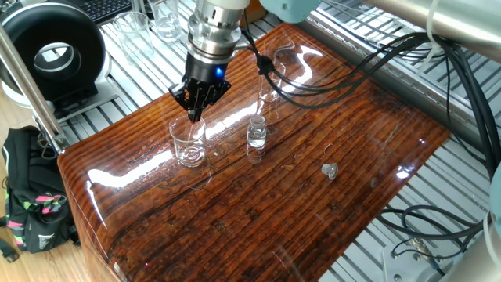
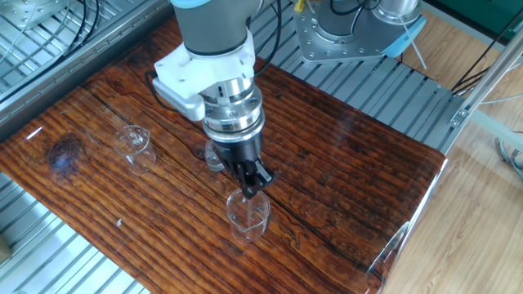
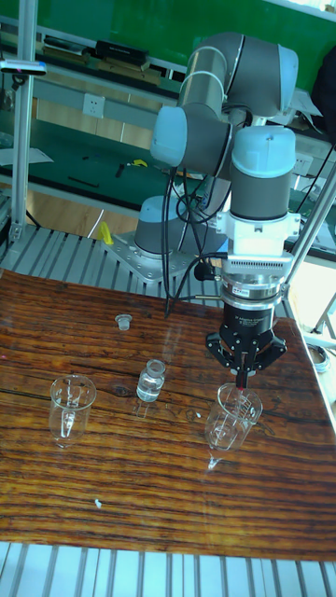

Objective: Transfer liquid using a dropper

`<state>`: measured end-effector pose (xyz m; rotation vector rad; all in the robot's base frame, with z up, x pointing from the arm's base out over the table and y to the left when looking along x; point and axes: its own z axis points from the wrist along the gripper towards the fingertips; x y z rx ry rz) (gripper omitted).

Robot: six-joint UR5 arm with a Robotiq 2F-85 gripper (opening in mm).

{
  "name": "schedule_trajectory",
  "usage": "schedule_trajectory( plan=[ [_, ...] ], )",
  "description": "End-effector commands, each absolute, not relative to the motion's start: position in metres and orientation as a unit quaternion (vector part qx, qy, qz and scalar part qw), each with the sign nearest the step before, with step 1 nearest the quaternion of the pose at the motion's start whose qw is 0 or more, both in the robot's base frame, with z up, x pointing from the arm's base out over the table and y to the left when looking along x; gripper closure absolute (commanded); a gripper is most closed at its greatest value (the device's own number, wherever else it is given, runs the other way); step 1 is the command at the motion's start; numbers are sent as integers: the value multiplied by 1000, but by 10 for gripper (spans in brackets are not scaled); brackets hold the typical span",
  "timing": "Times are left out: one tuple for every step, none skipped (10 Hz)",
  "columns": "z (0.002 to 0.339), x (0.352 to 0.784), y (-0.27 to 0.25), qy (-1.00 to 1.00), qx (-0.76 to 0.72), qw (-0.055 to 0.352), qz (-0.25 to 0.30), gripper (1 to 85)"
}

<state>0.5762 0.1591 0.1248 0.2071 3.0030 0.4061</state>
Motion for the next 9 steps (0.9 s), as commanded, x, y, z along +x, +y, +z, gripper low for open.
schedule_trajectory(
  plan=[
    [126, 580, 162, 986, 68, 60, 141, 840],
    [126, 582, 162, 986, 68, 63, 141, 840],
    [125, 582, 163, 986, 66, 65, 141, 840],
    [124, 582, 163, 986, 61, 64, 141, 840],
    [124, 582, 163, 986, 58, 65, 141, 840],
    [123, 582, 165, 986, 55, 66, 142, 837],
    [122, 580, 165, 986, 51, 64, 142, 830],
    [121, 579, 166, 987, 49, 62, 142, 820],
    [120, 580, 166, 987, 48, 64, 142, 817]
  ],
)
